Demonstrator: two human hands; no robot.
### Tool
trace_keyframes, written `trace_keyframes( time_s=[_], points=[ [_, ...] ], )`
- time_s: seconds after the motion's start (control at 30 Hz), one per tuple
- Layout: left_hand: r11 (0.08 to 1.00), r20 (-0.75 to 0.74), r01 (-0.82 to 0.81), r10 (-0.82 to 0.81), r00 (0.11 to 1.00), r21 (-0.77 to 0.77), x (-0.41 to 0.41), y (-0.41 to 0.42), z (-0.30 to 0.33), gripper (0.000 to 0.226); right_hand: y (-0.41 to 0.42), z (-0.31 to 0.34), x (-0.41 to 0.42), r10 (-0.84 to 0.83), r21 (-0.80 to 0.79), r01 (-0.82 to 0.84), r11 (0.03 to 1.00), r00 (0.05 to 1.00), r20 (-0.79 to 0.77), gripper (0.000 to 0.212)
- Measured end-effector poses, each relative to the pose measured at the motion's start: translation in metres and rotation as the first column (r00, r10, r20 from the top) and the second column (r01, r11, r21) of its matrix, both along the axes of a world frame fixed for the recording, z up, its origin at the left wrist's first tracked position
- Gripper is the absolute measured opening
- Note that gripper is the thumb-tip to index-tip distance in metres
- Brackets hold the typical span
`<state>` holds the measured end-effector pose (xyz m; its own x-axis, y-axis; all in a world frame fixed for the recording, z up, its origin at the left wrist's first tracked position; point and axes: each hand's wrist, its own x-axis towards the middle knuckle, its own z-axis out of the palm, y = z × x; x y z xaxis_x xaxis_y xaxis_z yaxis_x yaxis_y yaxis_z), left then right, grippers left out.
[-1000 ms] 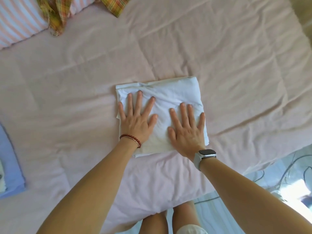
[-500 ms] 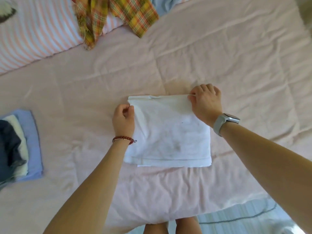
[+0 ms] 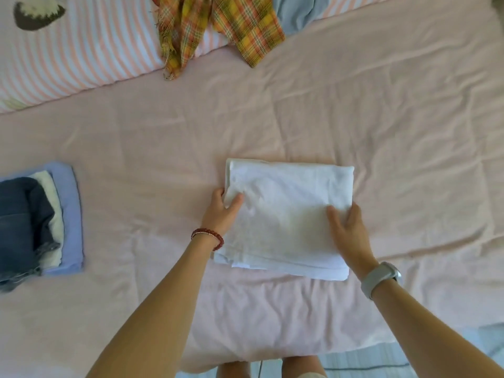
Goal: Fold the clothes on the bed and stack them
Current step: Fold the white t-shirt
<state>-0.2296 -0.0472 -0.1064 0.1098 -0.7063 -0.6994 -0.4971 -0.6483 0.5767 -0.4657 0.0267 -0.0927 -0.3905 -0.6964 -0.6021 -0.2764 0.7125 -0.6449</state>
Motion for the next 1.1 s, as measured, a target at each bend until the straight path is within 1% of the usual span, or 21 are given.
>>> trace_keyframes(
  time_s=[0.07,0.13,0.2,0.3,0.4,0.5,0.6,0.7,0.77,0.83,0.9,0.93,0.97,1.0,1.03,1.07,1.1],
  points=[
    [0.989,0.063,-0.012,0.021,0.998,-0.145,-0.009,0.012,0.002,0.036,0.012,0.005,0.005,-0.064,-0.010,0.065,0.998,0.995,0.079,0.061],
    [0.967,0.039,-0.058,0.070,0.997,-0.247,-0.013,0.018,0.014,0.031,0.016,0.017,0.011,-0.086,-0.037,0.090,0.995,0.991,0.103,0.065],
    [0.949,0.010,-0.073,0.080,0.997,-0.308,-0.006,0.023,0.028,0.028,0.017,0.034,0.022,-0.069,-0.089,0.078,0.993,0.993,0.097,0.066],
    [0.914,-0.028,-0.105,0.102,0.994,-0.392,0.035,0.035,0.057,0.027,0.018,0.063,0.062,0.000,-0.163,0.015,0.986,0.996,0.089,0.078],
    [0.865,-0.041,-0.177,0.179,0.983,-0.469,0.115,0.043,0.090,0.025,0.017,0.087,0.132,0.064,-0.242,-0.034,0.970,0.991,0.115,0.069],
    [0.797,-0.017,-0.229,0.265,0.964,-0.559,0.214,0.049,0.132,0.020,0.010,0.108,0.231,0.138,-0.327,-0.060,0.943,0.966,0.220,0.051],
    [0.727,0.013,-0.295,0.385,0.923,-0.620,0.318,0.048,0.169,0.026,-0.006,0.127,0.338,0.230,-0.383,-0.105,0.918,0.927,0.297,0.047],
    [0.653,0.033,-0.339,0.487,0.873,-0.678,0.408,0.041,0.188,0.028,-0.029,0.137,0.432,0.321,-0.460,-0.150,0.875,0.892,0.319,0.044],
    [0.632,0.047,-0.365,0.537,0.842,-0.684,0.455,0.033,0.187,0.028,-0.045,0.138,0.479,0.367,-0.495,-0.192,0.847,0.885,0.286,0.040],
    [0.653,0.068,-0.403,0.571,0.818,-0.641,0.490,0.025,0.169,0.030,-0.061,0.129,0.512,0.404,-0.496,-0.260,0.828,0.891,0.208,0.035],
    [0.734,0.114,-0.441,0.570,0.814,-0.517,0.514,0.020,0.137,0.038,-0.076,0.114,0.533,0.415,-0.438,-0.311,0.844,0.895,0.164,0.029],
    [0.797,0.167,-0.443,0.543,0.823,-0.410,0.522,0.020,0.118,0.044,-0.079,0.102,0.539,0.420,-0.368,-0.347,0.862,0.897,0.138,0.033],
    [0.854,0.251,-0.425,0.501,0.828,-0.301,0.525,0.022,0.103,0.052,-0.081,0.089,0.543,0.432,-0.271,-0.393,0.879,0.896,0.103,0.043],
    [0.888,0.355,-0.397,0.457,0.816,-0.231,0.525,0.025,0.090,0.057,-0.079,0.077,0.545,0.444,-0.182,-0.429,0.885,0.895,0.048,0.052],
    [0.908,0.453,-0.349,0.419,0.787,-0.233,0.522,0.030,0.083,0.058,-0.074,0.069,0.546,0.453,-0.146,-0.454,0.879,0.891,-0.046,0.058],
    [0.920,0.518,-0.262,0.382,0.765,-0.291,0.517,0.036,0.079,0.057,-0.067,0.065,0.547,0.460,-0.181,-0.487,0.855,0.871,-0.173,0.061],
    [0.923,0.560,-0.125,0.323,0.763,-0.363,0.509,0.042,0.078,0.055,-0.060,0.064,0.547,0.471,-0.250,-0.553,0.795,0.822,-0.318,0.060]
  ],
)
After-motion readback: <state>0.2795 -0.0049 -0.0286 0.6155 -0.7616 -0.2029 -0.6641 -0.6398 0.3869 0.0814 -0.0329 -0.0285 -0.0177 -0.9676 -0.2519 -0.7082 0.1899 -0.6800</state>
